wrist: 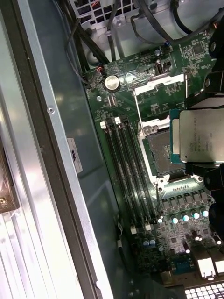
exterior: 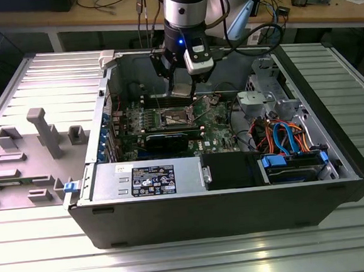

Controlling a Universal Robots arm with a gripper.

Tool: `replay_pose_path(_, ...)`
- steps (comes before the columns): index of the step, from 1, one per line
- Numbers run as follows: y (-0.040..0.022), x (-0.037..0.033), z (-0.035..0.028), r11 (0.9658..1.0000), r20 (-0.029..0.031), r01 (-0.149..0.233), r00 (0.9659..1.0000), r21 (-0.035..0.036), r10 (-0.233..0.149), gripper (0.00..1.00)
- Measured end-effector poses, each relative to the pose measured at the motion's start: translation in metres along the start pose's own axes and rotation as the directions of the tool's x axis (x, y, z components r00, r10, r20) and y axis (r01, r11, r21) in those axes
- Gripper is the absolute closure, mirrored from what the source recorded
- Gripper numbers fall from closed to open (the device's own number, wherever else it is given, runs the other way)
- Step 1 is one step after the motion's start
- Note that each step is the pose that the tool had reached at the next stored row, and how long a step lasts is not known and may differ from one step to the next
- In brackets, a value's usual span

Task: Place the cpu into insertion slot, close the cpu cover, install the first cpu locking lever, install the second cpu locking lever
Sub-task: 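Place the cpu into insertion slot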

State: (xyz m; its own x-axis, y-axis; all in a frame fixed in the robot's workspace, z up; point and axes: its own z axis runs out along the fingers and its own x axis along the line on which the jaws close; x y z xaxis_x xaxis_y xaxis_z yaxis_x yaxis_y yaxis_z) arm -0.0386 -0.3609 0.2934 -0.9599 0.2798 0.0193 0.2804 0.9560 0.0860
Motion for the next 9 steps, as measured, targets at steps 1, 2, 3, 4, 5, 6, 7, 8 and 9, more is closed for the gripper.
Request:
replay_pose_path(1,0.0,0.0,0.0,1.0,0.0002,-0.003,1.0,-0.0001,0.003,0.45)
replay_pose_path(2,0.0,0.0,0.0001,1.0,0.0005,-0.006,1.0,-0.0002,0.006,0.45)
replay_pose_path(3,0.0,0.0,0.0002,0.9999,0.0009,-0.01,0.9999,-0.0003,0.01,0.45)
replay_pose_path(4,0.0,0.0,0.0003,0.9999,0.0012,-0.014,0.9999,-0.0004,0.014,0.45)
replay_pose_path(5,0.0,0.0,0.0004,0.9998,0.0016,-0.018,0.9998,-0.0004,0.018,0.45)
replay_pose_path(6,0.0,0.0,0.0005,0.9998,0.0019,-0.022,0.9998,-0.0005,0.022,0.45)
replay_pose_path(7,-0.0001,0.0,0.0006,0.9996,0.0024,-0.027,0.9996,-0.0006,0.027,0.45)
replay_pose_path(8,-0.0001,0.0,0.0008,0.9995,0.0028,-0.032,0.9995,-0.0007,0.032,0.45)
replay_pose_path(9,-0.0001,0.0,0.0009,0.9994,0.0031,-0.035,0.9994,-0.0008,0.035,0.45)
